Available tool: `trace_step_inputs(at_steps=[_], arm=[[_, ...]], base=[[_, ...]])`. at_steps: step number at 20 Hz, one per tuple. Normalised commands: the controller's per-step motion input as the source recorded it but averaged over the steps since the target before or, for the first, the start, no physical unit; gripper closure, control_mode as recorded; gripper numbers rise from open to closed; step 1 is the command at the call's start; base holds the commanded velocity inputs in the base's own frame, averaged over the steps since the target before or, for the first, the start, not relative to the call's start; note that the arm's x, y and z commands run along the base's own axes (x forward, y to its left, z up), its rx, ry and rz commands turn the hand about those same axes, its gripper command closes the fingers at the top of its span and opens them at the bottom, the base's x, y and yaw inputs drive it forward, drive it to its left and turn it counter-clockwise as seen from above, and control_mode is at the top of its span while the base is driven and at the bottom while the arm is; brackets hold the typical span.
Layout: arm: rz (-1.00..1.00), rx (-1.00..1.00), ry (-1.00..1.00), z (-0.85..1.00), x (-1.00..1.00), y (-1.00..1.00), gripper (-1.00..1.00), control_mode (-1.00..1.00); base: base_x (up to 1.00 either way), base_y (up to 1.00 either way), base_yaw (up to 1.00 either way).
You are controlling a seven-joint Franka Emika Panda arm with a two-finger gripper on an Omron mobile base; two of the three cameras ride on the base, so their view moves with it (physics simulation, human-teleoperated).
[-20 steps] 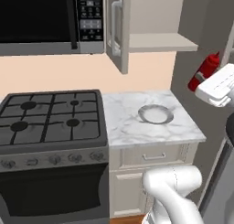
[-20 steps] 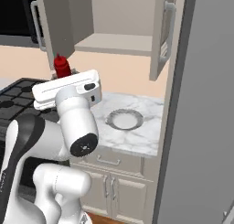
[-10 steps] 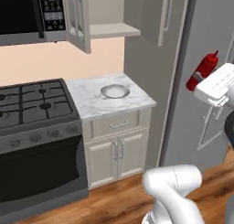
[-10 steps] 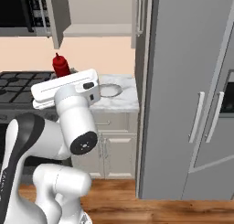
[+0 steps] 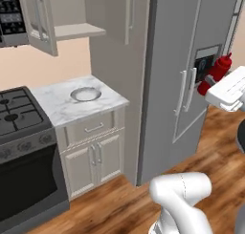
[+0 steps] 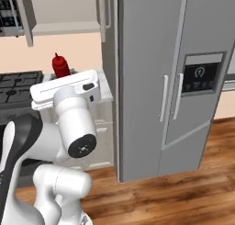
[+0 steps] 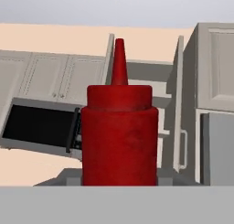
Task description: Move the hot dog bun to the plate on the dining table and place the condiment next to that plate. Then navigate to the fridge and take the sausage and place it on the plate as well.
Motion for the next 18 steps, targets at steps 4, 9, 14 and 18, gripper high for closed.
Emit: trace_step_inputs(at_steps=[4,9,14,18], arm=[[0.0,0.0,0.0,0.0,0.0,0.0,1.0,1.0],[0.0,0.0,0.0,0.0,0.0,0.0,1.0,1.0],[0.0,0.0,0.0,0.0,0.0,0.0,1.0,1.0],[0.0,0.0,0.0,0.0,0.0,0.0,1.0,1.0]], base=[[-0.59,0.43,-0.62],[0.81,0.01,-0.27],[0.45,-0.37,-0.38],[0.04,-0.3,-0.66]])
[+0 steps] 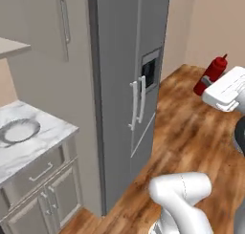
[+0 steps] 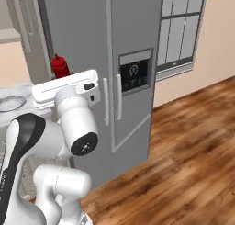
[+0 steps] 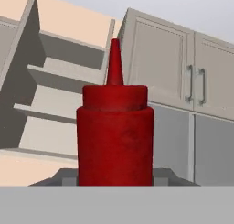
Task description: Move the hot dog bun to the plate on the dining table and place the condiment next to that plate. Then navigate to the fridge and take the sausage and place it on the plate as well.
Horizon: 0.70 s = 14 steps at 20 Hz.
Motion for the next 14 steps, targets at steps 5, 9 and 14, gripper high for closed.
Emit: trace_step_inputs(at_steps=[5,9,14], arm=[[0.0,0.0,0.0,0.0,0.0,0.0,1.0,1.0],[0.0,0.0,0.0,0.0,0.0,0.0,1.0,1.0],[0.0,0.0,0.0,0.0,0.0,0.0,1.0,1.0]], base=[[-0.13,-0.08,-0.85],[-0.6,-0.04,-0.73],[-0.92,-0.19,-0.54]])
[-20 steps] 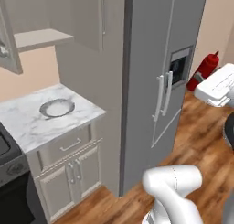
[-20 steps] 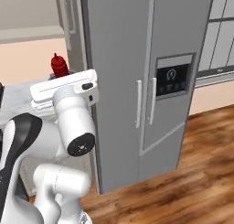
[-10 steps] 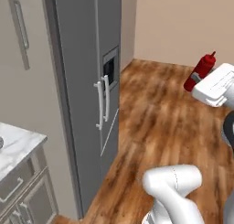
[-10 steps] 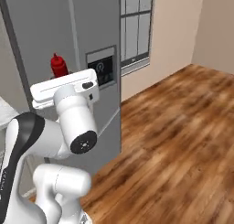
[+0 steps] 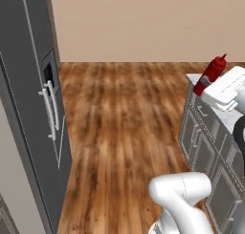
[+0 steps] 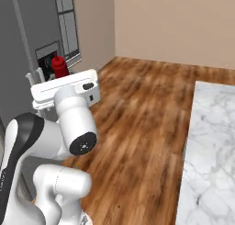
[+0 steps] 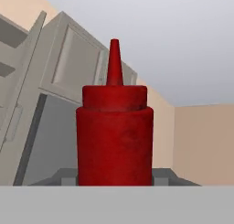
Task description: Move the hot dog bun to the plate on the dining table and place the condiment next to that plate. Then navigate to the fridge and take the sausage and place it on the plate as well.
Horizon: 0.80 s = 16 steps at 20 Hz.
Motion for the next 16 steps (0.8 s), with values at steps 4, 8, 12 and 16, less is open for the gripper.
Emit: trace_step_inputs(at_steps=[4,8,12,16], arm=[[0.0,0.0,0.0,0.0,0.0,0.0,1.0,1.0],[0.0,0.0,0.0,0.0,0.0,0.0,1.0,1.0],[0.0,0.0,0.0,0.0,0.0,0.0,1.0,1.0],[0.0,0.0,0.0,0.0,0.0,0.0,1.0,1.0]], base=[[-1.0,-0.24,-0.45],[-1.0,-0.25,-0.41],[-1.0,-0.36,-0.36],[-1.0,-0.53,-0.32]])
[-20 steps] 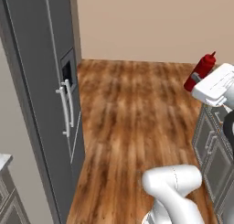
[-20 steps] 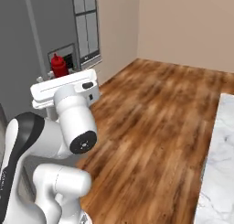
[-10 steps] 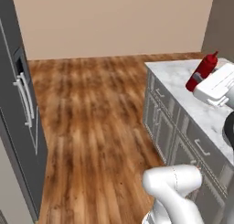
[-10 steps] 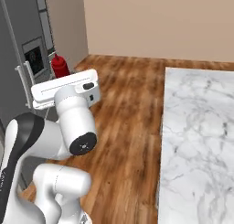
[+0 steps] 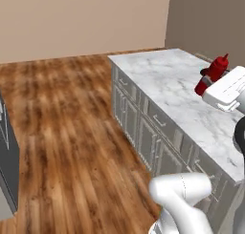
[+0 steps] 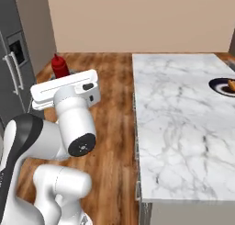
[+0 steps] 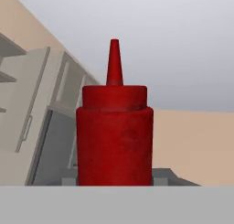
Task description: Move the hot dog bun to the plate on the dining table and place the condiment next to that plate. Then navigate to the fridge and take the sausage and place it on the plate as well.
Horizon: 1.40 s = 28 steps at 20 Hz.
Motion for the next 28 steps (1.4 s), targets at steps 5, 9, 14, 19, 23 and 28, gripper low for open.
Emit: trace_step_inputs(at_steps=[5,9,14,19,23,28], arm=[[0.0,0.0,0.0,0.0,0.0,0.0,1.0,1.0],[0.0,0.0,0.0,0.0,0.0,0.0,1.0,1.0],[0.0,0.0,0.0,0.0,0.0,0.0,1.0,1.0],[0.0,0.0,0.0,0.0,0.0,0.0,1.0,1.0],[0.0,0.0,0.0,0.0,0.0,0.0,1.0,1.0],[0.0,0.0,0.0,0.0,0.0,0.0,1.0,1.0]], base=[[-0.85,-0.94,-0.24],[0.14,-1.0,-0.07],[0.62,-1.0,0.0],[0.62,-1.0,0.06],[0.67,-1.0,0.13],[0.52,-1.0,0.14]])
